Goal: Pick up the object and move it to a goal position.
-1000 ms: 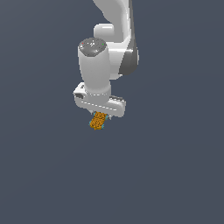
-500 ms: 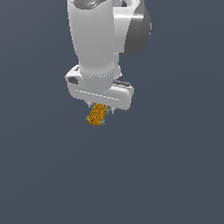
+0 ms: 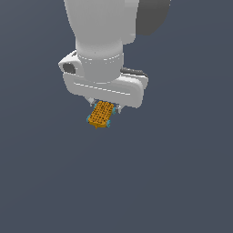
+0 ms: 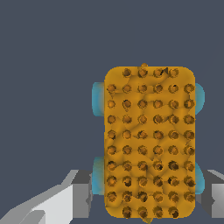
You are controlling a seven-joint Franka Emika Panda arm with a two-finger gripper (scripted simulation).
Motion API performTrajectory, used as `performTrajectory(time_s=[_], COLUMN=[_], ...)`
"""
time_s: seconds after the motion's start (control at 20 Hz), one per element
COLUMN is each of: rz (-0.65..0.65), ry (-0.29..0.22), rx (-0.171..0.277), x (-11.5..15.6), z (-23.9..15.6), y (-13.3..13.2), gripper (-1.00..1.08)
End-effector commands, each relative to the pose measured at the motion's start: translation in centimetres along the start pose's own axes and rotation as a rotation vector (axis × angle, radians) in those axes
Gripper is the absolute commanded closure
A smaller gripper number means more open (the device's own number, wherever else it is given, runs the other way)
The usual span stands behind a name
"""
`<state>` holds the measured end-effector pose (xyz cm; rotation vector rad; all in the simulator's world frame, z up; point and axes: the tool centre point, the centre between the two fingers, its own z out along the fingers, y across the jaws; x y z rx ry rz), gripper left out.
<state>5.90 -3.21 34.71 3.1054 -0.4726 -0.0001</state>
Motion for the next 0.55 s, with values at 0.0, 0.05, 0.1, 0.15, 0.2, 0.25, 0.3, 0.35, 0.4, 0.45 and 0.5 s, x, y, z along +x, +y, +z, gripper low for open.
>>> performTrajectory(time_s=[0.0, 0.05, 0.1, 0.15, 0.2, 0.25, 0.3, 0.35, 0.4, 0.45, 0.5], rz=[0.000, 0.000, 0.000, 0.000, 0.000, 0.000, 0.000, 0.000, 0.000, 0.000, 0.000], ry=[0.000, 0.000, 0.000, 0.000, 0.000, 0.000, 0.000, 0.000, 0.000, 0.000, 0.000], rx=[0.000, 0.000, 0.000, 0.000, 0.000, 0.000, 0.000, 0.000, 0.000, 0.000, 0.000], x=[0.4, 0.5, 0.6, 0.6, 0.7, 0.8, 0.8, 0.9, 0.9, 0.9, 0.9], z=[-0.9, -1.1, -1.3, -1.5, -1.7, -1.8, -1.9, -1.9, -2.0, -2.0, -2.0], y=[-0.2, -0.3, -0.3, -0.4, -0.4, -0.4, -0.5, -0.5, -0.5, -0.5, -0.5], gripper=[1.08, 1.08, 1.08, 1.08, 1.08, 1.08, 1.08, 1.08, 1.08, 1.08, 1.08])
